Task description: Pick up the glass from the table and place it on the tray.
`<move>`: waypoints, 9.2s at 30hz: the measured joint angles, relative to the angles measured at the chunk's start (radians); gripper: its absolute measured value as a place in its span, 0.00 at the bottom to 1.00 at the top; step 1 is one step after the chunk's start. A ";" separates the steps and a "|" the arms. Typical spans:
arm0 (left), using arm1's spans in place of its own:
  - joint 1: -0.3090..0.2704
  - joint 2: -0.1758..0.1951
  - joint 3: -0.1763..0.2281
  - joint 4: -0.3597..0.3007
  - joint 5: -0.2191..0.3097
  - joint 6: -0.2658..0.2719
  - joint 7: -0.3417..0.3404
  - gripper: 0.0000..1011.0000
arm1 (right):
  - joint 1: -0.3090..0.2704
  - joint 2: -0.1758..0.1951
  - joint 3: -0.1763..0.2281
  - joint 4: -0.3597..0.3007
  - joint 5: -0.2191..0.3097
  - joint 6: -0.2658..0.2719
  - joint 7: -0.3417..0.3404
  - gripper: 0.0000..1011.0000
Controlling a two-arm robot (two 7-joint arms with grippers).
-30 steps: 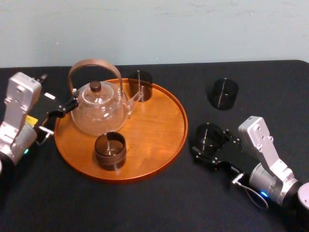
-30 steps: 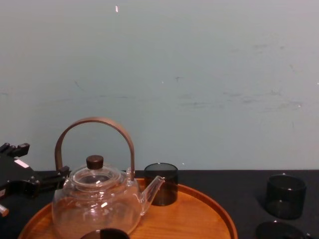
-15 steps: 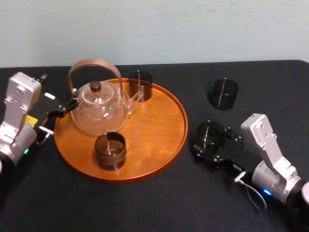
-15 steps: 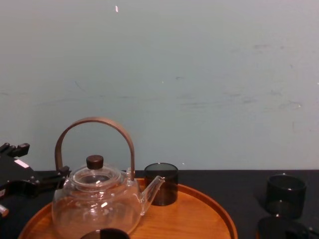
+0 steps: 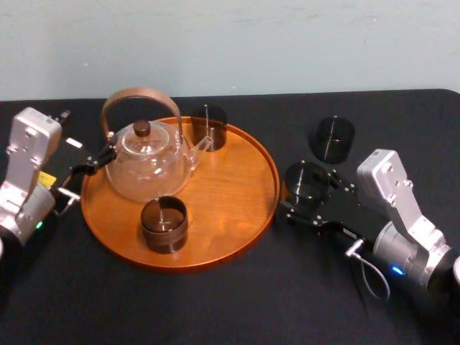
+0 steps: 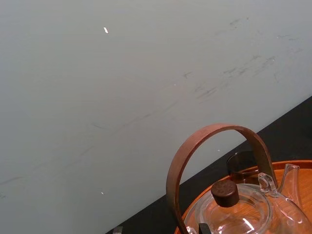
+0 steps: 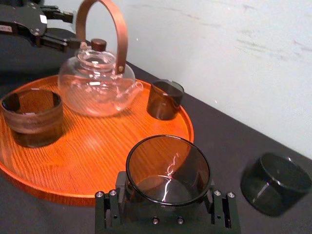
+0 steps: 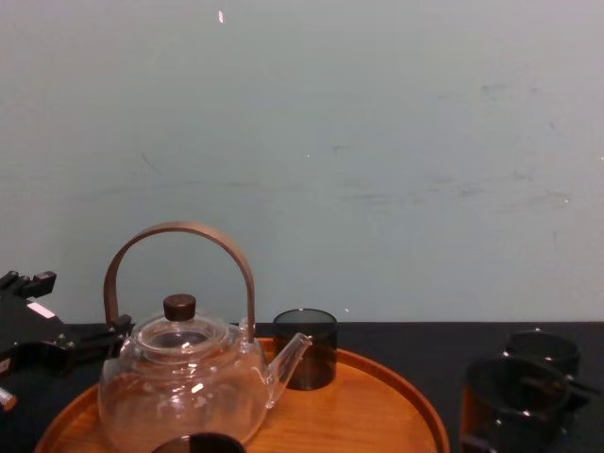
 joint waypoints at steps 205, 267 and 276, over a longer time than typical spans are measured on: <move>0.000 0.000 0.000 0.000 0.000 0.000 0.000 1.00 | -0.072 0.011 0.050 -0.006 0.017 0.024 -0.049 0.99; 0.000 0.000 0.000 0.000 0.000 0.000 0.000 1.00 | 0.366 -0.126 0.064 0.495 -0.045 0.044 -0.061 0.99; 0.000 0.000 0.000 0.000 0.000 0.000 0.000 1.00 | 0.407 -0.150 0.052 0.552 -0.059 0.029 -0.060 0.99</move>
